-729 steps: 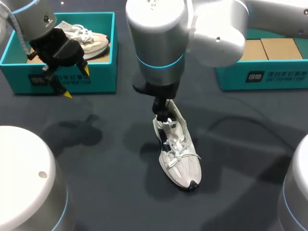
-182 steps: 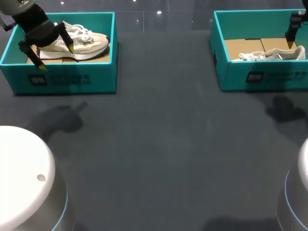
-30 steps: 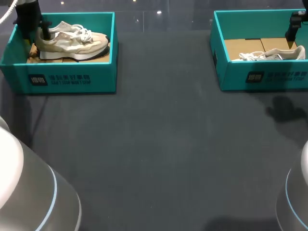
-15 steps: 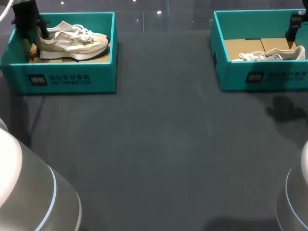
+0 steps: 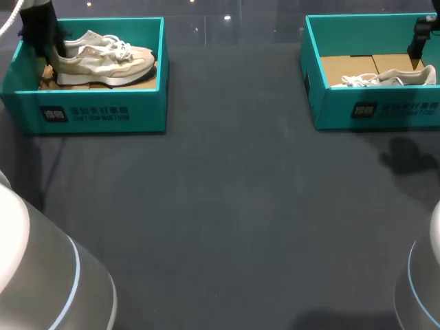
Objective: Take the shoe out of the shoebox, open the shoe tongue, remove and reinsert the insole, then place the shoe into the shoebox
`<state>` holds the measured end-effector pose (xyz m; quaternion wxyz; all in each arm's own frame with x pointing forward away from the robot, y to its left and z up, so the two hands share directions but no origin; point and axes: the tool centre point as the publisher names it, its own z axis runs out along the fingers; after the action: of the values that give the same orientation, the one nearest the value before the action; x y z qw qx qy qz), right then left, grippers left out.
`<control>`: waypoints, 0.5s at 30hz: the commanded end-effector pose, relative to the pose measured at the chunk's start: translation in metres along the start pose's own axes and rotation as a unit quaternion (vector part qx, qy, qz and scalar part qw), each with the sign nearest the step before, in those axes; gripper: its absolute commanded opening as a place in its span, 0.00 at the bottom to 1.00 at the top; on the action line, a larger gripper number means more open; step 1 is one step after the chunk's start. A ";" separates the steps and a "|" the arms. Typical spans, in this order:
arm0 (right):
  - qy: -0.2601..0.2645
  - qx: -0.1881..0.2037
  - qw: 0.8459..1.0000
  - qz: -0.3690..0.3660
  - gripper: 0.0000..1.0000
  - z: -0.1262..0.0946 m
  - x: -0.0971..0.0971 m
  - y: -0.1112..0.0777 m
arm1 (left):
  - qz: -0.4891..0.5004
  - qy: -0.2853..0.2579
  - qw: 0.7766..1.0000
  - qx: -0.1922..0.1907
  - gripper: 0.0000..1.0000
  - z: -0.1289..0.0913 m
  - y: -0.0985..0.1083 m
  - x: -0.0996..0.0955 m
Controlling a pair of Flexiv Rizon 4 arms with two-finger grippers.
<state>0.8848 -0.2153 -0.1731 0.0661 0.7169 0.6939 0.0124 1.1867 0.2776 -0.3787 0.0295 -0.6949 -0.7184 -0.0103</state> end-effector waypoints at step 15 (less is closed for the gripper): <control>-0.001 0.000 1.000 0.001 1.00 0.000 0.001 0.000 | 0.002 0.008 1.000 -0.007 0.00 -0.014 -0.003 0.004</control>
<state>0.8848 -0.2153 -0.1730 0.0661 0.7168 0.6940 0.0123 1.1886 0.2812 -0.3727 0.0309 -0.6964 -0.7167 -0.0191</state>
